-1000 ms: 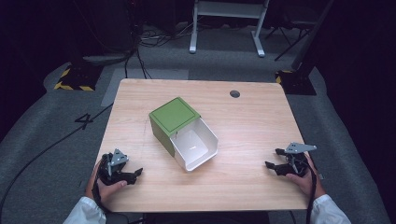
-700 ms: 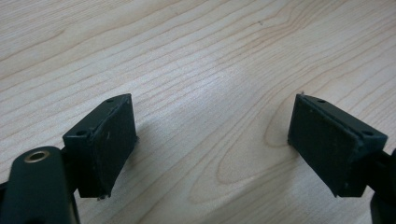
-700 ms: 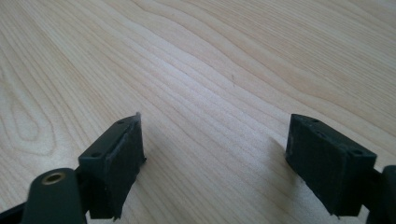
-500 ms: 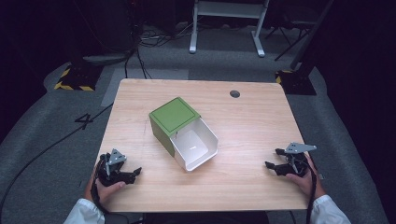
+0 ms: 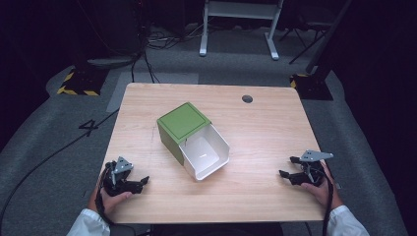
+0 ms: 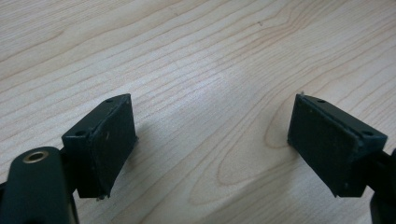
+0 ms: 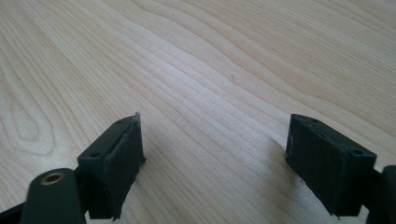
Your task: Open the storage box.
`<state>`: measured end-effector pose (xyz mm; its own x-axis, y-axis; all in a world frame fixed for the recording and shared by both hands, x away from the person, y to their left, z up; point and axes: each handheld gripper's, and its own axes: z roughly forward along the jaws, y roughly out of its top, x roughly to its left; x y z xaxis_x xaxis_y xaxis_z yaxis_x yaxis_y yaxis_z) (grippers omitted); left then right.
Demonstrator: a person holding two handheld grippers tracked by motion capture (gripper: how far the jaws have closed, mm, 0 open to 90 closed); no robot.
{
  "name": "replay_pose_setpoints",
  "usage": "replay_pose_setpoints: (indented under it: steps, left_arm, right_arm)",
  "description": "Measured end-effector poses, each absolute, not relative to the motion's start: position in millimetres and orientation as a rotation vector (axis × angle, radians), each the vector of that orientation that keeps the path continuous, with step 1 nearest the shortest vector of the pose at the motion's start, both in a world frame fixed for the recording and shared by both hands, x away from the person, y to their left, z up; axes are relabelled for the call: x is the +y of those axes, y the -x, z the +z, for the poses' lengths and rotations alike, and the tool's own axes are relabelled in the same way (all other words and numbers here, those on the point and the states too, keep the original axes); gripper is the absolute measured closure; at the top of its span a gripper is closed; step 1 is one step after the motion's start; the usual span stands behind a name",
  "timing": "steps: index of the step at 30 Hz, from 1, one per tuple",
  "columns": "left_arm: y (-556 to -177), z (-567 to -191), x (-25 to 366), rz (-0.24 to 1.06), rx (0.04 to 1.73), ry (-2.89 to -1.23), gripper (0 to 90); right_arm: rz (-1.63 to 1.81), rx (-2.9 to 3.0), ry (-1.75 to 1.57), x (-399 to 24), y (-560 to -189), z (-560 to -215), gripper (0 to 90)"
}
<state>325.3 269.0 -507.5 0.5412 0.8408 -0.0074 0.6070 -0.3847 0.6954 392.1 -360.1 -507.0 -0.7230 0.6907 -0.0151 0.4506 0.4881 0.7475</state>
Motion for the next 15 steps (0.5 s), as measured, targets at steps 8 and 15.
replay_pose_setpoints:
  steps: [8, 15]
  left_arm:
    - [-325.9, -507.4, 268.8, 0.462, 1.171, -2.123, 15.3]
    - [-326.8, -507.5, 269.1, 0.461, 1.173, -2.120, 15.3]
  right_arm:
    - [1.080, 2.427, -0.957, -360.2, -392.2, -507.0, 19.0]
    - [1.081, 2.428, -0.955, -360.2, -392.1, -507.0, 19.0]
